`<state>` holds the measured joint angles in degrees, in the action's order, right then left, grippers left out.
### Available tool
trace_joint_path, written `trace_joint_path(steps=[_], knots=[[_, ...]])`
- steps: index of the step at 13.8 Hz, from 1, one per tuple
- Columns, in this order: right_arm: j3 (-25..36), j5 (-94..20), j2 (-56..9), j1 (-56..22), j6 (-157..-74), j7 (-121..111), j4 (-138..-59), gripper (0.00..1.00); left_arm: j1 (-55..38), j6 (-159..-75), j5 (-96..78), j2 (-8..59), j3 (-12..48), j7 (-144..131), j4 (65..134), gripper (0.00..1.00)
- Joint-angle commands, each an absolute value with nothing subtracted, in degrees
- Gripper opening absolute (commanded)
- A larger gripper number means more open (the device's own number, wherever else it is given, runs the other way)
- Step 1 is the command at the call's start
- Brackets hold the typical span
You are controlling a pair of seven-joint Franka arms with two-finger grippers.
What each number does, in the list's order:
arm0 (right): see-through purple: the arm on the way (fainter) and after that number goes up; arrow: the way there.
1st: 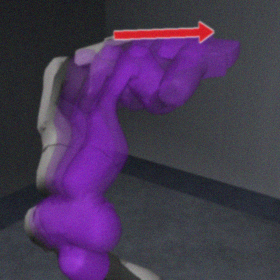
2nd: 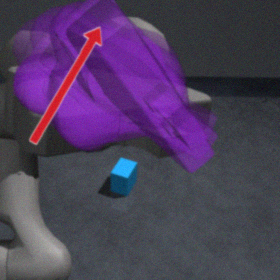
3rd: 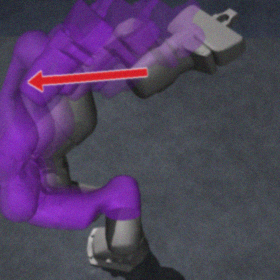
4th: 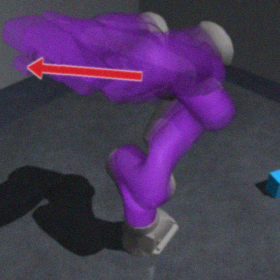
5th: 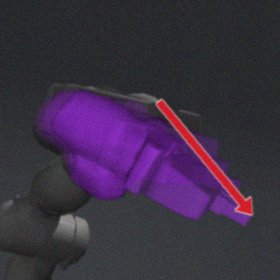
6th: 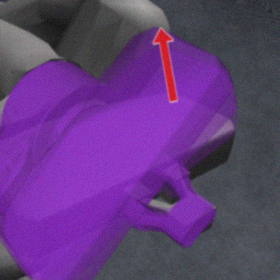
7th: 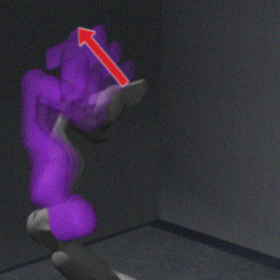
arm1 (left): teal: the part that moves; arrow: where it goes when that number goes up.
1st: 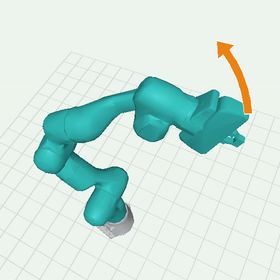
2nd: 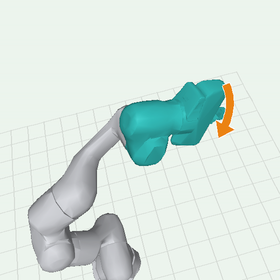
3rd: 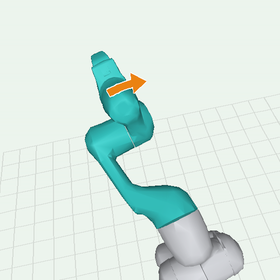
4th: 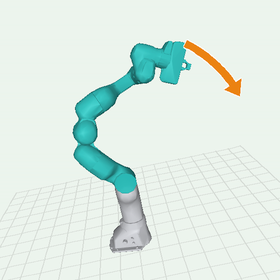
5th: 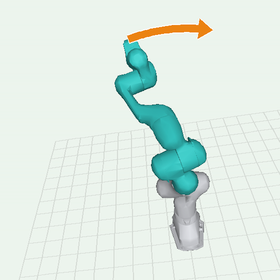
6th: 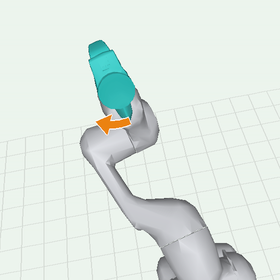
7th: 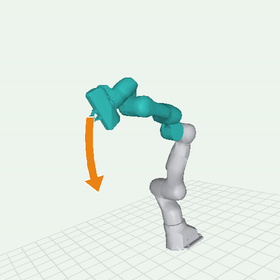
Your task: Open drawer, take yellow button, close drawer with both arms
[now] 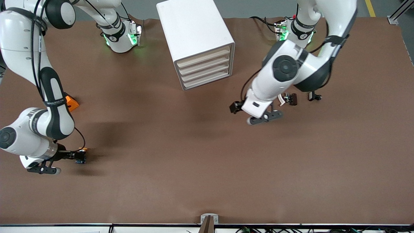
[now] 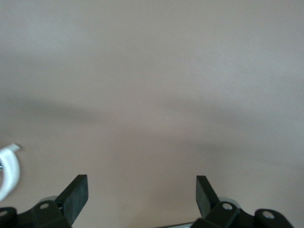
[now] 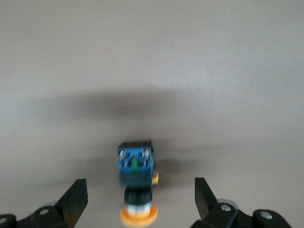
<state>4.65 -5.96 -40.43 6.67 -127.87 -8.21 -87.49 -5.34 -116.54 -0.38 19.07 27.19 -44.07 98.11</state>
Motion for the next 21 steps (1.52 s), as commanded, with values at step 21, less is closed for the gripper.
trace_joint_path(steps=[21], knots=[[3.9, -3.1, -8.3, 9.3, -91.5, -9.1, -89.9, 1.0, 23.9, -104.7, -4.0, -7.4, 26.5, -3.6, 109.8, 1.0]])
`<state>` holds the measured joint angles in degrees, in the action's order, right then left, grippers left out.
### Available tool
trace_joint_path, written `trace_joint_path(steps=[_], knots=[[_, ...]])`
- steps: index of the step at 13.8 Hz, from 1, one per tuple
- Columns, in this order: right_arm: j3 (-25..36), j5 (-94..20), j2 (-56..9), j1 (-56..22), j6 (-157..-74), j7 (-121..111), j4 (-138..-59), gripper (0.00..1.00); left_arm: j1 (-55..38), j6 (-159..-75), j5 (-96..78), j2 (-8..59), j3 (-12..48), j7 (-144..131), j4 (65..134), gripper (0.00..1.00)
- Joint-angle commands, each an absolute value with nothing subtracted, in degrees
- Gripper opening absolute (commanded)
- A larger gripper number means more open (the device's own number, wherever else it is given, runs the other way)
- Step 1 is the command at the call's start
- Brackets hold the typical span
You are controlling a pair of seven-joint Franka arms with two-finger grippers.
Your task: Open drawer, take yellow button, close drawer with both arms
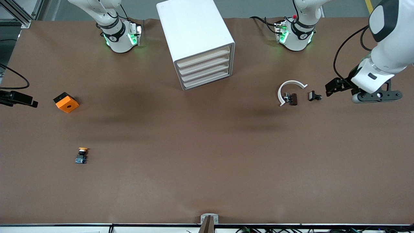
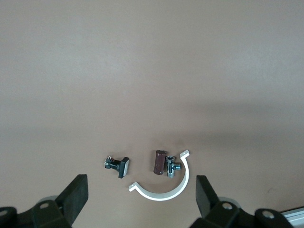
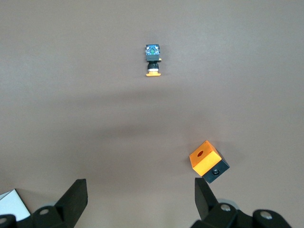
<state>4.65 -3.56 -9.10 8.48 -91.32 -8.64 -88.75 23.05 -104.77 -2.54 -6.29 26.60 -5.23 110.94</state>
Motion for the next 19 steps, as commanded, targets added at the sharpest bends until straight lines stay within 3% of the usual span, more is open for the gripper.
trace_joint_path(steps=[1, 5, 13, 17, 19], knots=[[3.9, -3.1, -8.3, 9.2, -91.4, -9.1, -89.9, 1.0, 23.9, -104.9, -4.0, -7.1, 26.5, -3.6, 108.6, 1.0], [3.9, -2.9, -8.2, 9.4, -90.7, -9.2, -89.8, 1.0, 24.6, -104.6, -3.8, -4.5, 26.5, -3.6, 102.6, 1.0], [3.5, -0.6, -6.9, 5.9, -90.0, -8.4, -89.9, 1.0, 22.2, -104.6, -3.4, -3.3, 25.3, -4.1, 102.5, 1.0], [3.4, -0.6, -6.8, 5.8, -88.4, -9.0, -89.3, 1.0, 6.0, -104.6, -3.2, -3.1, 9.3, -4.7, 102.7, 1.0], [3.4, -0.5, -6.9, 4.9, -88.5, -8.5, -88.9, 1.0, 3.5, -104.5, -3.2, -2.8, 7.3, -4.7, 102.7, 1.0]])
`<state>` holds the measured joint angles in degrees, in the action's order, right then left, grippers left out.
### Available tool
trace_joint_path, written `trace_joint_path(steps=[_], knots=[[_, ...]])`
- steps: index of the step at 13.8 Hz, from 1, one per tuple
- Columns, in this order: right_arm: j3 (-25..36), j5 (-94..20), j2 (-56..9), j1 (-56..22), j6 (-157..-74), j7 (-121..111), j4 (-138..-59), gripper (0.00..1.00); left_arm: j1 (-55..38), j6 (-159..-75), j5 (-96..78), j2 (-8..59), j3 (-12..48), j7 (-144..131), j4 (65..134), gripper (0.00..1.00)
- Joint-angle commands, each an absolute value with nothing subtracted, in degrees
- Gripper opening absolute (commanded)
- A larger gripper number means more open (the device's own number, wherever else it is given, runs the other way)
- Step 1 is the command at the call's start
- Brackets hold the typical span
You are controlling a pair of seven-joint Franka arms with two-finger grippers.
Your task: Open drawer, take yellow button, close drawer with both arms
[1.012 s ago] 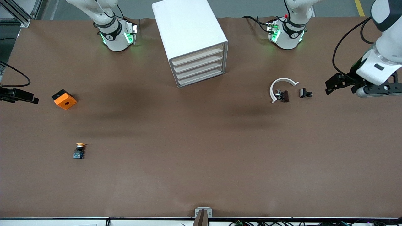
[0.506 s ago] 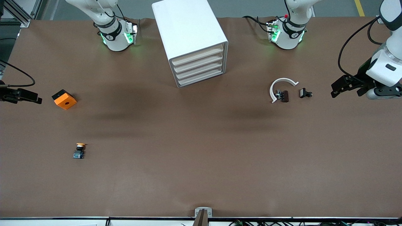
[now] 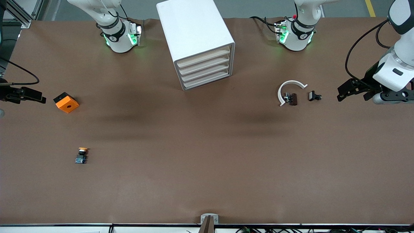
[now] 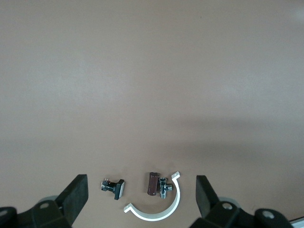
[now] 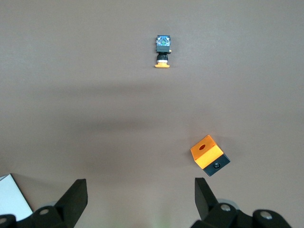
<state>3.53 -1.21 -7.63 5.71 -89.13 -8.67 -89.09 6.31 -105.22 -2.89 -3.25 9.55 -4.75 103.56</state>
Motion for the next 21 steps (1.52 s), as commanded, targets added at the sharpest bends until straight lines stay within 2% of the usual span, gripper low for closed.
trace_joint_path(steps=[1, 3, 10, 16, 18, 21], knots=[[3.4, -0.6, -6.9, 4.9, -88.4, -8.4, -88.8, 1.0, 2.1, -104.5, -3.2, -2.7, 6.1, -4.8, 102.7, 1.0], [3.5, -0.8, -7.1, 5.0, -88.6, -8.3, -88.6, 1.0, -1.9, -104.5, -3.1, -2.7, 1.9, -4.8, 102.7, 1.0], [3.7, -0.9, -7.5, 5.4, -88.4, -9.0, -81.0, 1.0, -1.3, -104.5, -3.0, -2.4, 2.0, -4.8, 102.7, 1.0], [3.6, -0.2, -5.0, 5.0, -84.4, -8.4, -82.3, 1.0, -1.1, -104.3, -3.1, -3.4, 1.4, -4.5, 102.1, 1.0], [3.6, -0.2, -2.9, 5.2, -82.8, -8.3, -82.8, 1.0, -1.1, -102.0, -2.9, -4.0, 1.3, -4.7, 101.3, 1.0], [3.7, -0.8, -1.0, 5.2, -80.3, -8.3, -83.1, 1.0, -1.1, -96.5, -1.7, -4.0, 1.6, -4.8, 96.4, 1.0]])
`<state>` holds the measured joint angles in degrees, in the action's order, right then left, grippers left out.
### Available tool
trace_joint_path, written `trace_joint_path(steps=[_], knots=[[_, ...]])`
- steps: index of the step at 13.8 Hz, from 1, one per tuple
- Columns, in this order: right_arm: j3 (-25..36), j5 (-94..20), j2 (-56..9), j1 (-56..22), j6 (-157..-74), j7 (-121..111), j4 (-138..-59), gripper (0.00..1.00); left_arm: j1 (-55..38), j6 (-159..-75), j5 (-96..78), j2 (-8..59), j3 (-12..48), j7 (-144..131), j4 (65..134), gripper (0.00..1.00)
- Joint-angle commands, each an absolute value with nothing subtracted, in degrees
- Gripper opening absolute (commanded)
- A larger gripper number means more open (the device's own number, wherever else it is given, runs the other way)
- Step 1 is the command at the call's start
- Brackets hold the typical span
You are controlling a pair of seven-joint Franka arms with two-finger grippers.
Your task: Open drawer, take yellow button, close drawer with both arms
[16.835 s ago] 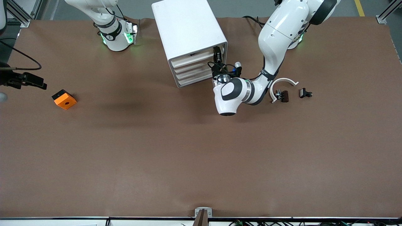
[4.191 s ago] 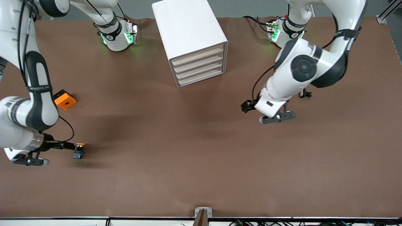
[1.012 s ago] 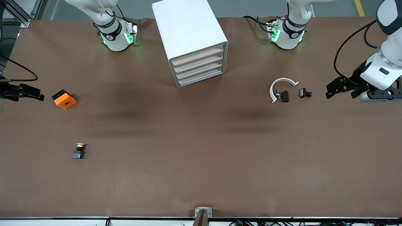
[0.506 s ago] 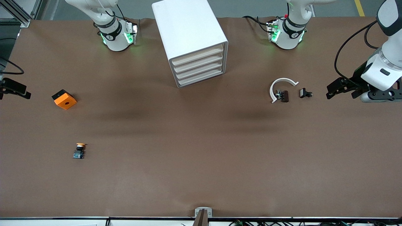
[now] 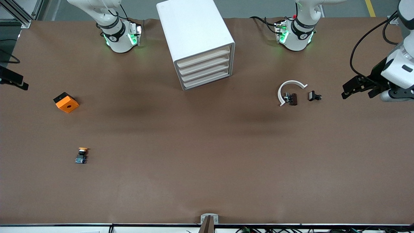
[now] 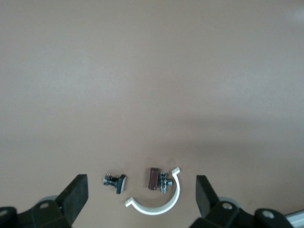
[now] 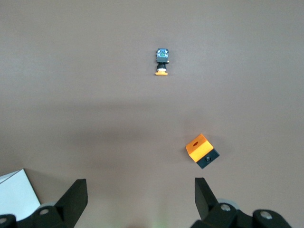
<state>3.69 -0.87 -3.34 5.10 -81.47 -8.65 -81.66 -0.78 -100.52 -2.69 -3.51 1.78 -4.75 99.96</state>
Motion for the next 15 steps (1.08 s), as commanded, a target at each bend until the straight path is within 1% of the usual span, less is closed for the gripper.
trace_joint_path(steps=[1, 4, 8, 11, 15], knots=[[3.8, -1.9, 0.1, 5.4, -79.5, -8.3, -84.4, 1.0, -1.2, -95.7, -1.7, -4.1, 1.8, -4.8, 95.5, 1.0], [3.9, -3.8, 5.3, 6.7, -80.6, -8.5, -91.0, 1.0, -1.3, -95.6, -1.7, -3.7, 1.9, -4.4, 94.8, 1.0], [3.5, 0.6, 7.0, 4.7, -82.3, -9.1, -92.5, 1.0, -1.1, -95.4, -1.7, -3.9, 1.6, -3.8, 94.9, 1.0], [3.4, 0.8, 10.2, 4.1, -85.0, -8.9, -96.8, 1.0, -1.1, -95.4, -1.6, -3.8, 1.5, -3.9, 94.9, 1.0], [3.4, 0.2, 10.5, 4.2, -84.2, -8.4, -96.9, 1.0, -1.1, -95.4, -1.3, -3.7, 1.5, -4.0, 94.8, 1.0]])
